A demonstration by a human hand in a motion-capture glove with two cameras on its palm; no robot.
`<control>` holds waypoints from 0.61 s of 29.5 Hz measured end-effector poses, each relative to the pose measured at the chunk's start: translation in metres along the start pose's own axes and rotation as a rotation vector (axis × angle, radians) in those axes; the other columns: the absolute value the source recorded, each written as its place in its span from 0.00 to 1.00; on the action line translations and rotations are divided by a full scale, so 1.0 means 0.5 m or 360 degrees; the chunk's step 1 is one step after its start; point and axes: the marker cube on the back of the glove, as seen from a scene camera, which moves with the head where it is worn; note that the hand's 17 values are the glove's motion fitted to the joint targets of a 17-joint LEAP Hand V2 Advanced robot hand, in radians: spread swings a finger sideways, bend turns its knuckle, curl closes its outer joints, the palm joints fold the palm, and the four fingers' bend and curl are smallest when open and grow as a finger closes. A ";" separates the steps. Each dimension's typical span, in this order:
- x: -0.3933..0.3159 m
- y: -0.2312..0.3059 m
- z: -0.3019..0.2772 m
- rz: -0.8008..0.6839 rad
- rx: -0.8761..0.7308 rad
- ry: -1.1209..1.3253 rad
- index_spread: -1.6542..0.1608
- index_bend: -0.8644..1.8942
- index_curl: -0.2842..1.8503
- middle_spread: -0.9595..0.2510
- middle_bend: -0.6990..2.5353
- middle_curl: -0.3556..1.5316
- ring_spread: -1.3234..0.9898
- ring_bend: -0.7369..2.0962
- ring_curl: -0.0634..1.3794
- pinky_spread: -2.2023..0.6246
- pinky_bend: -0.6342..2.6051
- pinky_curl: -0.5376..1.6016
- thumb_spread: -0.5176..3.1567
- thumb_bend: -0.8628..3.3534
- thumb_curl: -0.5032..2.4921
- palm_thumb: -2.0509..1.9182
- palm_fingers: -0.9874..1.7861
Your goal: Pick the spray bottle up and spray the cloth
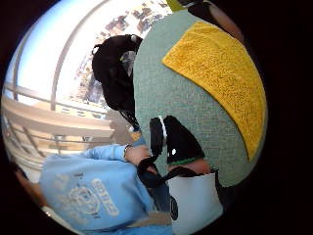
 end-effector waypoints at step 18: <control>-0.013 -0.019 0.012 -0.0022 -0.0042 0.0063 0.68 0.37 0.24 0.73 0.32 0.31 0.57 0.36 0.17 0.85 0.26 0.34 0.41 0.24 0.23 0.64 0.53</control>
